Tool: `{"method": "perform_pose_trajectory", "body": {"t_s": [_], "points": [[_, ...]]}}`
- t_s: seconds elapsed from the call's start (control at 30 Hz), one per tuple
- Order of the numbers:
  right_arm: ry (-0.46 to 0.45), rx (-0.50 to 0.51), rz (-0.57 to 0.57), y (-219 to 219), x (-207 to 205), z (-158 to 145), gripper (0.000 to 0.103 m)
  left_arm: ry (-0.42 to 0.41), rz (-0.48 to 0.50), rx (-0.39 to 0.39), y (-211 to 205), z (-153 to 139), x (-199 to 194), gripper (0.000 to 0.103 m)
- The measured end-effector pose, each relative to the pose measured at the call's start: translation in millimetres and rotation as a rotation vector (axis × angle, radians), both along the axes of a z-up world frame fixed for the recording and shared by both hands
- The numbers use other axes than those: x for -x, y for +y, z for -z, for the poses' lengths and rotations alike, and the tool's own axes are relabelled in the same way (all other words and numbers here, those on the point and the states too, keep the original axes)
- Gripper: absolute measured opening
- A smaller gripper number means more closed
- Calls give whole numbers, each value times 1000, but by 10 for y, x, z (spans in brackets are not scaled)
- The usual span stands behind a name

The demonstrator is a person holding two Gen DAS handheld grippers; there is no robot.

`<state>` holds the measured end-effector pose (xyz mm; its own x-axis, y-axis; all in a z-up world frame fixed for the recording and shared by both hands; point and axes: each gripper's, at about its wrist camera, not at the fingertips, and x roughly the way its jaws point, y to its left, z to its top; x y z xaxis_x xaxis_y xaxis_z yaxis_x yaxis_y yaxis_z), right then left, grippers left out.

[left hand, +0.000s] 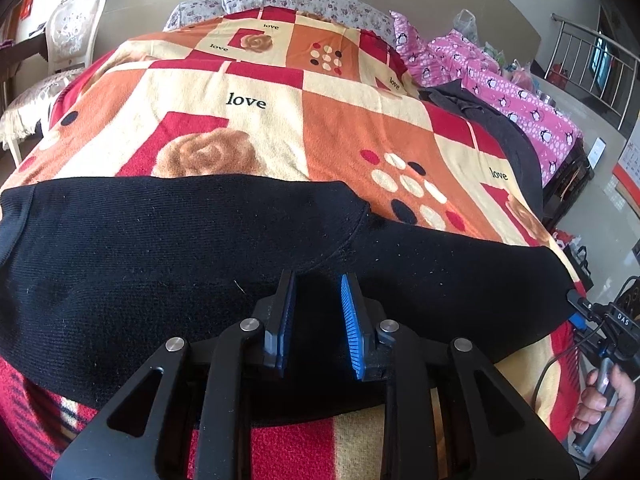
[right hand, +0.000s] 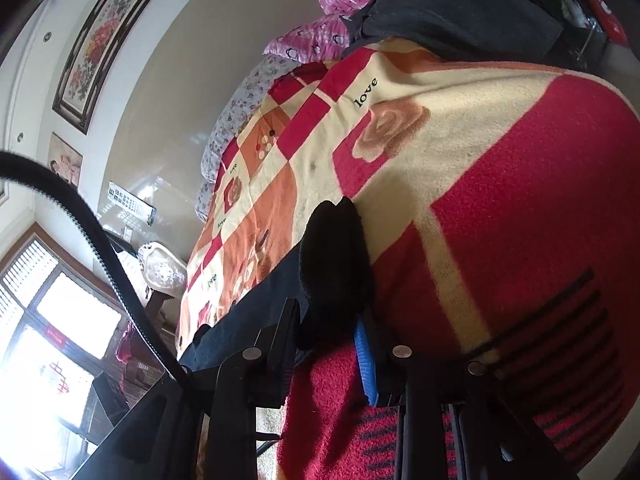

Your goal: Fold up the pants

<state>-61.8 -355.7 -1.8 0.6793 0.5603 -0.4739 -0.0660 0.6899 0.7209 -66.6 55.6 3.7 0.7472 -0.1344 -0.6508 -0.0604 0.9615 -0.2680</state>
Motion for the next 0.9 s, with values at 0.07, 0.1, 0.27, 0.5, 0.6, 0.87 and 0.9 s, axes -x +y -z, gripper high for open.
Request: {"method": "perform_pose_trajectory", "body": {"t_s": [0.07,0.1,0.27,0.5,0.6,0.87,0.9], "points": [[6,48,-16,36,-40,-34,28,3,-2,-11,-19,1,-3,23],[10,75,-23,53,-49,-54,29,3,-3,-14,-23,2,0,23],[19,163,-22,191,-71,-114,35,2,-5,-12,-24,7,7,23],[-3,215,-51,61,-61,-59,36,1,2,2,-12,3,12,23],[-26,331,-75,195,-42,-105,38,1,3,12,5,4,17,23],[-85,308,-114,299,-47,-75,72,3,25,15,3,1,13,32],[-87,310,-116,308,-37,-77,72,-1,50,20,-11,0,9,38]]}}
